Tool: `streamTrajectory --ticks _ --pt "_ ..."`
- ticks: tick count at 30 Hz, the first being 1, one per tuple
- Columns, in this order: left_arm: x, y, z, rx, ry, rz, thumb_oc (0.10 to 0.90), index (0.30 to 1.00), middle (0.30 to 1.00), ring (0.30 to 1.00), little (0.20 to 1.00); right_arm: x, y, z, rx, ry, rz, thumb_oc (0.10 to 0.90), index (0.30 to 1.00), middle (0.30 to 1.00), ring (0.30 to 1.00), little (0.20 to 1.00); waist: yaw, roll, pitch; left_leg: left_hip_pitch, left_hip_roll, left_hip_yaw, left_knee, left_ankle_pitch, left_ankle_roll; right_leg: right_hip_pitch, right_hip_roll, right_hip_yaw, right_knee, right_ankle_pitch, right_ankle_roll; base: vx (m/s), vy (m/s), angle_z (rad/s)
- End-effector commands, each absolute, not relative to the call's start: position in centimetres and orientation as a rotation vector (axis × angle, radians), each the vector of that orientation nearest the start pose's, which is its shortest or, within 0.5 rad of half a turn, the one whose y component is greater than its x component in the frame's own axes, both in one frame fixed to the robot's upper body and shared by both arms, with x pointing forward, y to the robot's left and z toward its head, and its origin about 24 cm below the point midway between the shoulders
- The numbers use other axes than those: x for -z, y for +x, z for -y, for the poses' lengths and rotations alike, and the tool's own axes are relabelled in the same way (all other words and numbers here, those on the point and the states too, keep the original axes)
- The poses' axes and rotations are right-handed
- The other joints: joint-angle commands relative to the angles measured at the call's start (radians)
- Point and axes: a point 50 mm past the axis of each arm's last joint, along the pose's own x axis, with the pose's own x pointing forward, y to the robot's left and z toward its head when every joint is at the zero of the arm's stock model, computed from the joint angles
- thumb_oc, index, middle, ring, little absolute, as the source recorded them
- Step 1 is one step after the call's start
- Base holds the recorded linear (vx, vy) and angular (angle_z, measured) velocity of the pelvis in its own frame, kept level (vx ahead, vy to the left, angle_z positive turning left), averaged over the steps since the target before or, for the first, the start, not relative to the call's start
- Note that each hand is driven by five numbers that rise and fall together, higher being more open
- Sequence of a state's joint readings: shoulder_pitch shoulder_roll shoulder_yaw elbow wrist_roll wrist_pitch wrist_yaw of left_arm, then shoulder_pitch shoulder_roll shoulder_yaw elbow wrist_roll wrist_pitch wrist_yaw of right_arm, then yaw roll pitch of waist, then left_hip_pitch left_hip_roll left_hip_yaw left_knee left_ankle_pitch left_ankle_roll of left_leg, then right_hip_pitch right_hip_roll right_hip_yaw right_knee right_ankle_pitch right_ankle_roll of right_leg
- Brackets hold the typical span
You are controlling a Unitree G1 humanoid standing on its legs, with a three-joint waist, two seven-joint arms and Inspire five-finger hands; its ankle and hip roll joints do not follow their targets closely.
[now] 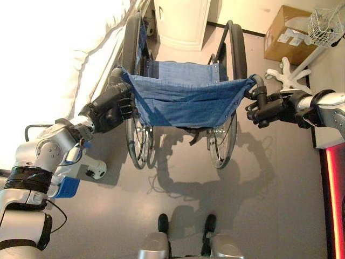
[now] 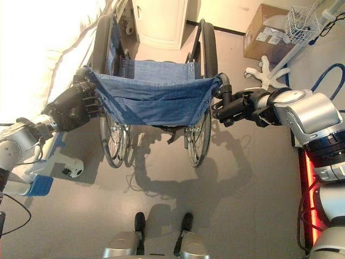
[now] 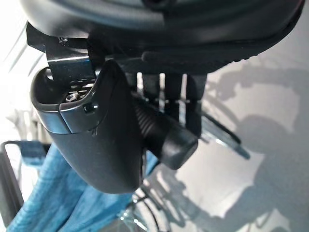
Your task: Push the wheelchair next to the bed
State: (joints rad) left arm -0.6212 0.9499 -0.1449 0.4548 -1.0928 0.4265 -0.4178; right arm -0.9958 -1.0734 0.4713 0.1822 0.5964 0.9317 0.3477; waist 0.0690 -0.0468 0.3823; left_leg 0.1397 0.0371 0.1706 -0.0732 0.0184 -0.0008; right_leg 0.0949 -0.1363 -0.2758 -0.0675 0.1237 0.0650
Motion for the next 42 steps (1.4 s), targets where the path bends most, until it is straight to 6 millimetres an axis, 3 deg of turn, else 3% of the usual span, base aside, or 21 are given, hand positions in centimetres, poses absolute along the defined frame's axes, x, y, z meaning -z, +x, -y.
streamTrajectory --ticks 1,11,12,13,14,15,34,42 --pt "-23.4 33.6 -29.2 0.394 -0.214 0.144 0.4 0.3 0.3 0.3 0.3 -24.6 34.5 18.4 -0.458 -0.646 -0.252 0.4 0.3 0.3 0.3 0.3 0.028 -0.01 -0.275 -0.017 -0.056 -0.011 0.064 -0.104 -0.01 -0.1 -0.021 0.026 0.167 -0.08 0.119 0.03 -0.009 0.05" --pt "-23.2 33.5 -29.5 0.365 -0.212 0.144 0.4 0.3 0.3 0.3 0.3 -24.3 34.6 18.7 -0.422 -0.63 -0.266 0.4 0.3 0.3 0.3 0.3 0.03 -0.013 -0.275 -0.007 -0.058 -0.011 0.063 -0.112 -0.004 -0.094 -0.015 0.022 0.166 -0.085 0.117 0.02 -0.018 -0.02" --pt "-23.2 33.5 -29.6 0.358 -0.214 0.144 0.463 0.394 0.394 0.394 0.394 -24.2 34.6 18.8 -0.418 -0.629 -0.266 0.4 0.3 0.3 0.3 0.3 0.03 -0.013 -0.276 -0.006 -0.057 -0.012 0.062 -0.111 -0.004 -0.092 -0.014 0.023 0.164 -0.087 0.116 0.0 0.0 0.0" --pt "-23.3 33.5 -29.7 0.349 -0.215 0.144 0.621 0.632 0.632 0.632 0.632 -24.3 34.6 18.9 -0.411 -0.628 -0.262 0.505 0.458 0.458 0.458 0.458 0.03 -0.012 -0.276 -0.005 -0.057 -0.012 0.061 -0.112 -0.004 -0.089 -0.011 0.024 0.162 -0.09 0.115 0.0 -0.023 -0.04" --pt "-23.3 33.4 -29.8 0.347 -0.215 0.144 0.692 0.738 0.738 0.738 0.738 -24.3 34.6 18.9 -0.409 -0.626 -0.262 0.536 0.505 0.505 0.505 0.505 0.029 -0.012 -0.277 -0.004 -0.057 -0.012 0.06 -0.112 -0.004 -0.089 -0.011 0.024 0.161 -0.09 0.114 0.0 -0.031 -0.13" --pt "-23.3 33.4 -29.9 0.342 -0.215 0.145 0.8 0.9 0.9 0.9 0.9 -24.4 34.6 18.9 -0.406 -0.626 -0.257 0.8 0.9 0.9 0.9 0.9 0.029 -0.011 -0.278 -0.002 -0.057 -0.013 0.056 -0.11 -0.004 -0.085 -0.007 0.025 0.157 -0.093 0.112 -0.01 -0.03 0.04" --pt "-24.0 32.1 -31.9 0.261 -0.208 0.193 0.8 0.9 0.9 0.9 0.9 -24.9 34.5 21.4 -0.289 -0.562 -0.254 0.8 0.9 0.9 0.9 0.9 0.036 -0.005 -0.305 0.021 -0.048 -0.014 0.015 -0.093 -0.022 -0.035 0.019 0.021 0.092 -0.117 0.091 0.0 -0.007 0.0" --pt "-24.3 30.5 -34.4 0.133 -0.114 0.227 0.8 0.9 0.9 0.9 0.9 -25.3 33.9 23.8 -0.207 -0.495 -0.234 0.8 0.9 0.9 0.9 0.9 0.04 -0.003 -0.31 0.025 -0.043 -0.019 -0.003 -0.084 -0.028 -0.02 0.031 0.021 0.069 -0.124 0.085 0.0 -0.003 0.0"
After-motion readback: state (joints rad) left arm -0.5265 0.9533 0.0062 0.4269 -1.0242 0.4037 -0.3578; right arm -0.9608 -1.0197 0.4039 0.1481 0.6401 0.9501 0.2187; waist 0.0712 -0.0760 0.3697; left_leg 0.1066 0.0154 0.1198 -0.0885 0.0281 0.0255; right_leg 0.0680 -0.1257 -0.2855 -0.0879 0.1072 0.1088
